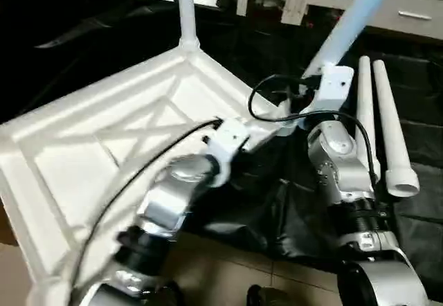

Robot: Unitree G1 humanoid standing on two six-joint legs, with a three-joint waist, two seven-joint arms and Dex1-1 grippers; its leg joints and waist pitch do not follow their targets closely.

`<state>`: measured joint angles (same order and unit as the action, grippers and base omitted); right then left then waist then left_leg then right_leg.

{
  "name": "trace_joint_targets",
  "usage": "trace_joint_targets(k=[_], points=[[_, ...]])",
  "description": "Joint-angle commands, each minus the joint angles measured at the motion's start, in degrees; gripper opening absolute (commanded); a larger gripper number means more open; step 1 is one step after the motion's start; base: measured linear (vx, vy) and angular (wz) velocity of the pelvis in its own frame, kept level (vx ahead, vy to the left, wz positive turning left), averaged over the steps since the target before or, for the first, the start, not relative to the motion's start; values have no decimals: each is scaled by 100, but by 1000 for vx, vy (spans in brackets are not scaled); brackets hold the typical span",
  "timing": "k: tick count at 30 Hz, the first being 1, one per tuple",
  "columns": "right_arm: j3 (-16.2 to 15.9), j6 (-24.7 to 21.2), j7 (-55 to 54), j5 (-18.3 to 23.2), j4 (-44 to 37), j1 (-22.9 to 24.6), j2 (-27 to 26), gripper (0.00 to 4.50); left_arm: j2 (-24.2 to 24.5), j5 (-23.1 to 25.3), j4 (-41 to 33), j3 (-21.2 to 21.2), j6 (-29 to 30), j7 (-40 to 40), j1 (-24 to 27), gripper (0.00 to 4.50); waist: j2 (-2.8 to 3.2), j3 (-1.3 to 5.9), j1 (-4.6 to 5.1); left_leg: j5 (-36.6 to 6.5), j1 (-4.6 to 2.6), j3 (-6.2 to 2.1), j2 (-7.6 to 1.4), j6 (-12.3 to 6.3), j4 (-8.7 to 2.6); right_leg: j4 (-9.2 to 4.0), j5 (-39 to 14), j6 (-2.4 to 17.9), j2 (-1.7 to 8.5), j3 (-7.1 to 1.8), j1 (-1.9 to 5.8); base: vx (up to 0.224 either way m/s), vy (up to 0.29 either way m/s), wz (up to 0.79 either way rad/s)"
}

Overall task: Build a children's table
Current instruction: Insert table leg to table base

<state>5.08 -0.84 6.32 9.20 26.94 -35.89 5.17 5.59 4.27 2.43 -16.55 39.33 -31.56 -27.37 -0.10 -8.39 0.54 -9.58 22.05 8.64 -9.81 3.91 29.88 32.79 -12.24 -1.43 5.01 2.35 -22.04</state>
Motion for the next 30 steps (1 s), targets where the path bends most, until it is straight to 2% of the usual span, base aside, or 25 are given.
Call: trace_joint_targets(k=[1, 5, 8, 12, 13, 15, 16, 17, 18, 19, 23, 26, 29, 30], points=[[-69, -860, 38, -31, 854, 569, -39, 179, 52, -215, -27, -200, -230, -457, 163, 0, 25, 125, -12, -1472, 5, -43, -261, -115, -385, -448, -1171, 894, 277, -203, 60, 53, -14, -5], [-110, -756, 384, -16, 670, 613, 25, 179, 304, -271, -74, -238, -405, -696, 206, 0, 41, 137, 14, -1195, -14, -6, -266, -180, -363, -388, -491, 1136, 242, -194, 95, 13, -4, -1], [-191, -745, 581, -22, 502, 640, 105, 179, 430, -329, -121, -245, -485, -847, 230, 0, 60, 139, 30, -1270, -35, 10, -277, -211, -364, -384, -485, 1230, 244, -202, 99, 0, 0, 0], [-296, -744, 773, -12, 330, 661, 190, 179, 523, -397, -191, -260, -532, -965, 258, 0, 54, 153, 31, -1015, -51, 47, -284, -275, -333, -351, -142, 1325, 248, -215, 117, 0, 0, 0], [-435, -826, 1189, 72, 99, 715, 284, 179, 646, -482, -297, -313, -617, -1192, 310, 0, 47, 165, 18, -883, -54, 53, -276, -349, -309, -333, 59, 1344, 241, -211, 139, 0, 0, 0], [-482, -885, 1374, 114, -19, 749, 333, 179, 719, -528, -366, -350, -644, -1333, 345, 0, 57, 178, 21, -538, -50, 71, -279, -499, -272, -282, 607, 1419, 242, -215, 153, 0, 0, 0], [-562, -1095, 1940, 318, -369, 872, 512, 179, 978, -682, -581, -484, -799, -1797, 465, 0, 28, 167, 30, -470, -56, 82, -275, -576, -267, -285, 749, 1464, 225, -205, 155, 0, 0, 0], [-562, -1095, 1940, 318, -369, 872, 512, 179, 978, -682, -581, -484, -799, -1797, 465, 0, 28, 167, 30, -470, -56, 82, -275, -576, -267, -285, 749, 1464, 225, -205, 155, 0, 0, 0], [-581, -1193, 2179, 436, -518, 929, 586, 179, 1087, -750, -677, -538, -862, -1991, 517, 0, 47, 167, 20, -434, -70, 89, -284, -669, -259, -266, 911, 1489, 223, -213, 165, 0, 0, 0], [-634, -1313, 2496, 580, -724, 1023, 726, 179, 1224, -824, -793, -590, -862, -2190, 571, 0, 30, 160, 23, -478, -75, 93, -293, -690, -262, -266, 877, 1516, 220, -213, 163, 0, 0, 0], [-764, -1677, 3438, 975, -1269, 1389, 1285, 179, 1594, -1080, -1103, -643, -721, -2690, 687, 0, 68, 158, -34, -396, -122, 101, -323, -692, -247, -244, 918, 1564, 211, -224, 156, 0, 0, 0], [-826, -1895, 3923, 1107, -1460, 1594, 1577, 179, 1773, -1240, -1205, -663, -672, -2945, 722, 0, 53, 152, -66, -283, -121, 112, -312, -656, -247, -227, 951, 1634, 200, -216, 157, 0, 0, 0], [-1002, -1948, 4366, 1070, -1609, 1787, 1901, 179, 1941, -1320, -1286, -701, -685, -3140, 747, 0, 60, 150, -95, -370, -140, 122, -321, -652, -242, -241, 883, 1663, 208, -223, 159, 0, 0, 0], [-973, -1888, 4337, 1039, -1637, 1821, 1921, 179, 1954, -1265, -1261, -694, -733, -3086, 738, 0, 61, 138, -104, -458, -153, 135, -327, -635, -247, -251, 750, 1681, 215, -226, 137, 0, 0, 0]])
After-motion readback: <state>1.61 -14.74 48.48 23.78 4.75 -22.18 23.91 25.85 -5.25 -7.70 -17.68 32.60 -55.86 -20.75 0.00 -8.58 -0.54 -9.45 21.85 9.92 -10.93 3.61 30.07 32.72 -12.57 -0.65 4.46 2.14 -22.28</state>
